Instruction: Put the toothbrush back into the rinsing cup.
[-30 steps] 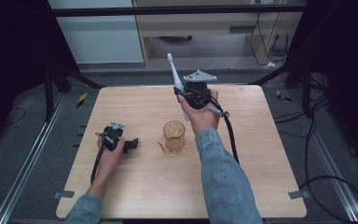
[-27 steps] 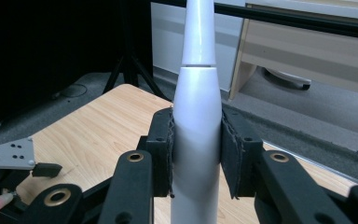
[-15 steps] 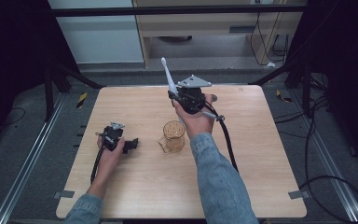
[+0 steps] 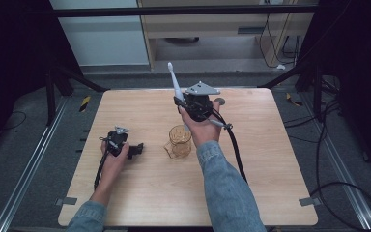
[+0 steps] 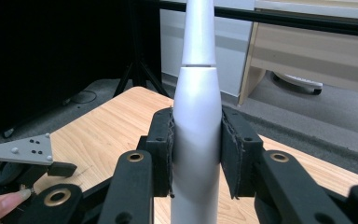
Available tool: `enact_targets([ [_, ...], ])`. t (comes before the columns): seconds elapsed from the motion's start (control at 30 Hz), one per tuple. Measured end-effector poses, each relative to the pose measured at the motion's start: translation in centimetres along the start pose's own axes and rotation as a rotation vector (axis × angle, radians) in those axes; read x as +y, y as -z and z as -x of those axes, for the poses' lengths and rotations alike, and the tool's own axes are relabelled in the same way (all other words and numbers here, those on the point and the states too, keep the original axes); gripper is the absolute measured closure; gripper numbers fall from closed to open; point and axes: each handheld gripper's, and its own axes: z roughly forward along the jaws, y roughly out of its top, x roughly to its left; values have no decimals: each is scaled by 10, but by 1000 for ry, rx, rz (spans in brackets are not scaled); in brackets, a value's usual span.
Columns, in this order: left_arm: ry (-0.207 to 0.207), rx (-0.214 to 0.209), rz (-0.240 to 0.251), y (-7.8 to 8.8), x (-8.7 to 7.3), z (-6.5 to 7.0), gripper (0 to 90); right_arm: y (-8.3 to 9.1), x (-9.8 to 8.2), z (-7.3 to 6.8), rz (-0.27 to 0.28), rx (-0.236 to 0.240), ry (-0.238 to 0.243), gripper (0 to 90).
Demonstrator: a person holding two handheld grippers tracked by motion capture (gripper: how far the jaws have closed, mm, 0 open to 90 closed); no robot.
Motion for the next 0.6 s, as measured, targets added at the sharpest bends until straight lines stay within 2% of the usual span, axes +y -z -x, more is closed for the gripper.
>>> enact_targets([
  [0.33,0,0,0,0,0,0,0,-3,-4,-5,3,17,-1,669],
  [0.6,1,-1,0,0,0,0,0,-17,-22,-8,-15,26,-25,669],
])
